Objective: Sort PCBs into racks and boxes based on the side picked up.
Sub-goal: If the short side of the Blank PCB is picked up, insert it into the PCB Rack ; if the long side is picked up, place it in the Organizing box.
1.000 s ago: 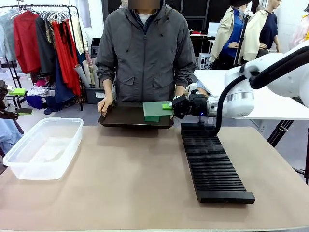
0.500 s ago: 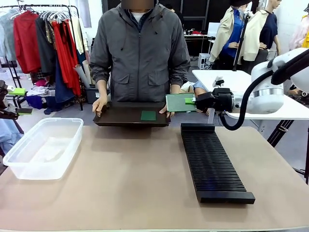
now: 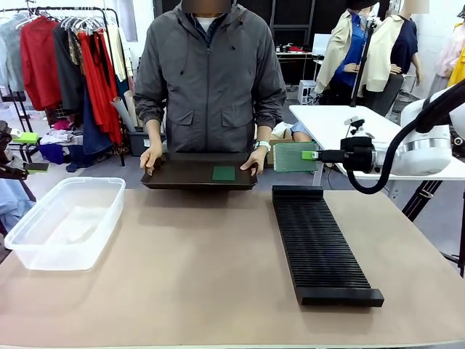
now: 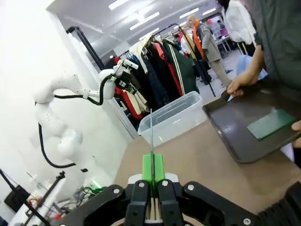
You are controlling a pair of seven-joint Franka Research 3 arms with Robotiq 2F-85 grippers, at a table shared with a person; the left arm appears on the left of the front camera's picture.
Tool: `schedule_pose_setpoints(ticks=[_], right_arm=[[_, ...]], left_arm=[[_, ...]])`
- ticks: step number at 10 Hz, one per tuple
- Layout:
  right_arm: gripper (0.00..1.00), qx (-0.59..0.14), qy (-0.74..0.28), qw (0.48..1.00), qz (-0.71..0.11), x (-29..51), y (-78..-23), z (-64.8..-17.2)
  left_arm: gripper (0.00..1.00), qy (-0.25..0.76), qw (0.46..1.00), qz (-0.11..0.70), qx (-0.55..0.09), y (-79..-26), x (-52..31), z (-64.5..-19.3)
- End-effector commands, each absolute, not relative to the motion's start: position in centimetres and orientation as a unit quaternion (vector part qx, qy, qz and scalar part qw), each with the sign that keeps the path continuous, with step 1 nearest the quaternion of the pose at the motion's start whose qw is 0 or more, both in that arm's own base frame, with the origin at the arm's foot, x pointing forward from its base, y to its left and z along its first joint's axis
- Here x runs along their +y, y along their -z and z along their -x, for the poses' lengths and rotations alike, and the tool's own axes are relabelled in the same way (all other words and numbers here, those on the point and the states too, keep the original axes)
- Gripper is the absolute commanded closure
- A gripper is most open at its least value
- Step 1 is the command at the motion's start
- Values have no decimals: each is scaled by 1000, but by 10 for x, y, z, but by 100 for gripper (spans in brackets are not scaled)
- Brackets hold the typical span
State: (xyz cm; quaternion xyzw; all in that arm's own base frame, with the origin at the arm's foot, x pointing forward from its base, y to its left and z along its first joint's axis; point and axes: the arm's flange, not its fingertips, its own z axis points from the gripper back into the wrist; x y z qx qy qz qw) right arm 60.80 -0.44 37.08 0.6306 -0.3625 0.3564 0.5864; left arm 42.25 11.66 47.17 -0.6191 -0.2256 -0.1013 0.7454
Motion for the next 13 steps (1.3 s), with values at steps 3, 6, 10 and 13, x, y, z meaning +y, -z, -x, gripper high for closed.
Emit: schedule_pose_setpoints(ticks=[3,6,10,13], right_arm=[[100,-402,-420,563,-588,-38,-358,-623],[100,-408,-433,556,-580,-44,-333,-630],[100,-428,-439,547,-570,-54,-290,-638],[100,-454,-451,529,-557,-65,-270,-637]], left_arm=[[0,103,745,620,-226,-473,117,-422],[0,103,745,620,-226,-473,117,-422],[0,103,745,620,-226,-473,117,-422],[0,103,745,620,-226,-473,117,-422]])
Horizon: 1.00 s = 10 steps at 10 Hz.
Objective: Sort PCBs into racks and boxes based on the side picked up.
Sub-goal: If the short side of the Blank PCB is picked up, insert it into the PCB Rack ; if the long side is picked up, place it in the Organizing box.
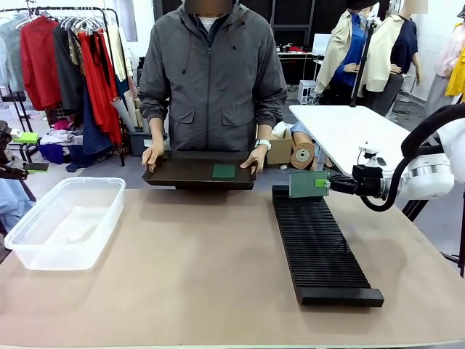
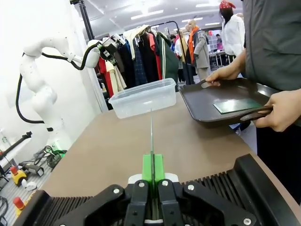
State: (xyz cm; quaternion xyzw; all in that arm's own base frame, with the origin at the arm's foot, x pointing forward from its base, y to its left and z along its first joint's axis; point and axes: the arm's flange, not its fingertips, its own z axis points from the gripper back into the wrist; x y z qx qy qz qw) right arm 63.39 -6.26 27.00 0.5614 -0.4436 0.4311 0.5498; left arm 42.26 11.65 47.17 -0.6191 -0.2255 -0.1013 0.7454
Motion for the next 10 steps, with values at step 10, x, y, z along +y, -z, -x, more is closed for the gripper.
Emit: schedule_pose_setpoints(ticks=[10], right_arm=[[100,-492,-459,521,-526,-80,-204,-653]], left_arm=[[0,103,745,620,-226,-473,117,-422]])
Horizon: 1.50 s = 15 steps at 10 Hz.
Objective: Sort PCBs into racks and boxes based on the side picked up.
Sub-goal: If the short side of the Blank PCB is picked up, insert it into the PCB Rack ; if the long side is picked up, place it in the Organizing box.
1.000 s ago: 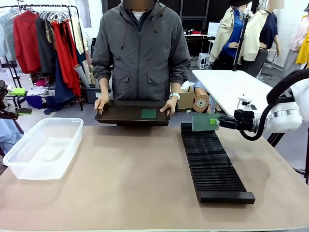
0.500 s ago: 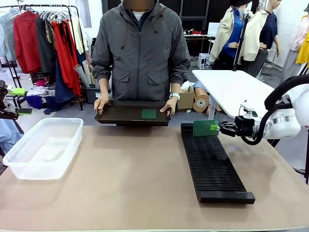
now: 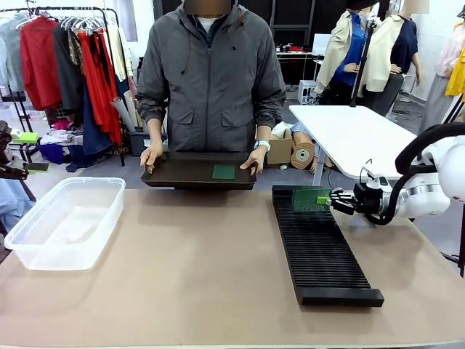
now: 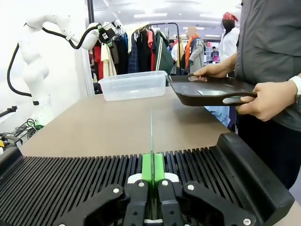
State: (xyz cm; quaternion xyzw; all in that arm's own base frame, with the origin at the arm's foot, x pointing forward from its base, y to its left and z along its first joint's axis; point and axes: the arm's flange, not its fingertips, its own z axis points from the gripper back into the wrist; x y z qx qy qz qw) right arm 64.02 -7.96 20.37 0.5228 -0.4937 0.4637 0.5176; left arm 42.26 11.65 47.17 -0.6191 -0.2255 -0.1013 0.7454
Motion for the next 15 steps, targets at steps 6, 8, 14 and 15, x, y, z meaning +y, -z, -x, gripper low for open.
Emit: schedule_pose_setpoints(ticks=[6,8,14,15], right_arm=[[100,-490,-463,521,-523,-81,-195,-645],[100,-490,-463,521,-523,-81,-195,-645],[100,-490,-463,521,-523,-81,-195,-645],[100,-490,-463,521,-523,-81,-195,-645]], left_arm=[[0,103,745,620,-226,-473,117,-422],[0,103,745,620,-226,-473,117,-422],[0,103,745,620,-226,-473,117,-422],[0,103,745,620,-226,-473,117,-422]])
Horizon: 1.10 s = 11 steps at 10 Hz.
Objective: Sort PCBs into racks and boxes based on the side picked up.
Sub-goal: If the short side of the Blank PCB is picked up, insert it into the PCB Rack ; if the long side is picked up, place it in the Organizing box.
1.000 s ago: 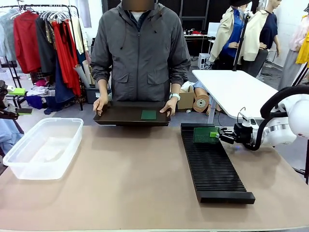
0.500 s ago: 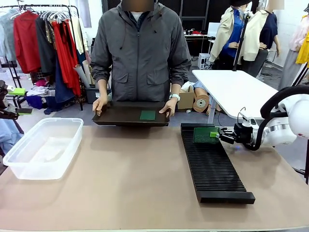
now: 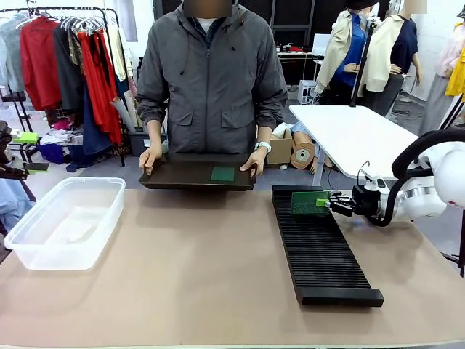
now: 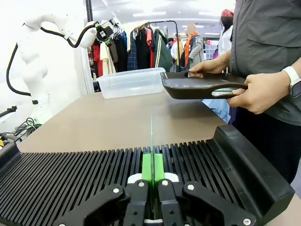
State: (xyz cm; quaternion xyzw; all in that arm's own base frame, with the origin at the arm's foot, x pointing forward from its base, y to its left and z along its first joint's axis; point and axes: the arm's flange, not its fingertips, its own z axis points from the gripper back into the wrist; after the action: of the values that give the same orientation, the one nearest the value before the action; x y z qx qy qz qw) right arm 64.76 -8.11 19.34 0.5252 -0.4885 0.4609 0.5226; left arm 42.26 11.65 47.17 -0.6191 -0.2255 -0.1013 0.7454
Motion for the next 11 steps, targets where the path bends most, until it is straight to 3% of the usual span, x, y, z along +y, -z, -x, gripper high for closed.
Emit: schedule_pose_setpoints(ticks=[1,11], right_arm=[[100,-490,-463,521,-523,-81,-195,-645],[100,-462,-485,524,-527,-73,-185,-664]], left_arm=[[0,103,745,620,-226,-473,117,-422],[0,103,745,620,-226,-473,117,-422]])
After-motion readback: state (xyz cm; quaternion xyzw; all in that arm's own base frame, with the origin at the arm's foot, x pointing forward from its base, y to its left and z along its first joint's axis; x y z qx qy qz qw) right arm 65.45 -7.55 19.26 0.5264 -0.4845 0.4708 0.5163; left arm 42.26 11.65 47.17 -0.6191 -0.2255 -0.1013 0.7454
